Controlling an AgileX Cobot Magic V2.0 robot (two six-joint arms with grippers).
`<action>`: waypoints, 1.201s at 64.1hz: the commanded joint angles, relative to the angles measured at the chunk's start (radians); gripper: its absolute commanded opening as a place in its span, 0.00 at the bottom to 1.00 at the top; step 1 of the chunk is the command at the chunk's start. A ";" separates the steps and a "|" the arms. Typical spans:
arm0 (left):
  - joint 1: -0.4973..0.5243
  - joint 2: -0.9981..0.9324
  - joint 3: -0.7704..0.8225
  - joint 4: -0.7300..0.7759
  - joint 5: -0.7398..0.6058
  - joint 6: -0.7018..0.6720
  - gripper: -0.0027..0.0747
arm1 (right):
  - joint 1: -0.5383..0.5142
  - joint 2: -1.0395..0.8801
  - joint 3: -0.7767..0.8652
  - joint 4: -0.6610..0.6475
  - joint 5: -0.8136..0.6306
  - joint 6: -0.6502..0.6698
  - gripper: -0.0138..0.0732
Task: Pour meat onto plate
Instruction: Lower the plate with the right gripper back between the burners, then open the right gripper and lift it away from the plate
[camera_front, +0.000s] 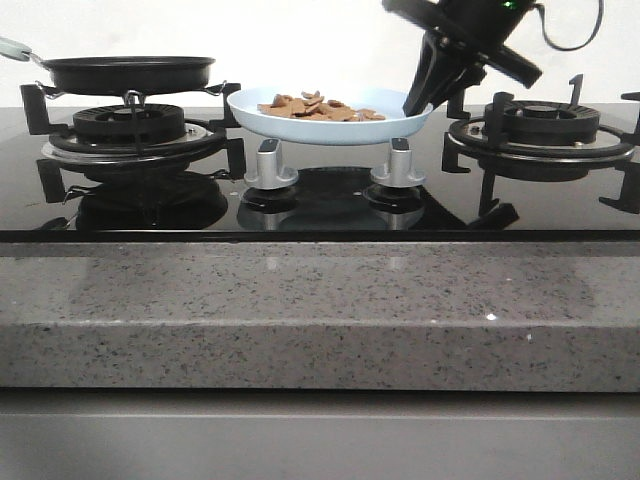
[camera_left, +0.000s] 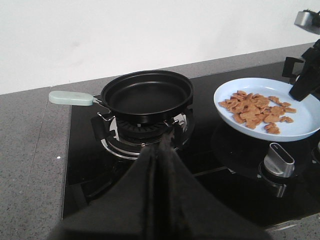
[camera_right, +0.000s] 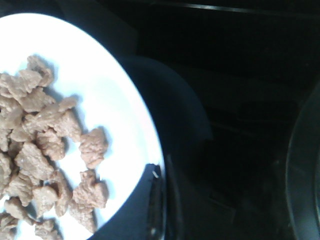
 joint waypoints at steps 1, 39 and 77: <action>-0.006 0.000 -0.025 -0.017 -0.075 0.001 0.01 | -0.005 -0.049 -0.039 0.032 -0.025 0.008 0.14; -0.006 0.000 -0.025 -0.017 -0.075 0.001 0.01 | -0.007 -0.040 -0.039 0.027 0.004 0.011 0.47; -0.006 0.000 -0.025 -0.019 -0.075 0.001 0.01 | -0.087 -0.278 -0.034 0.034 0.189 -0.087 0.31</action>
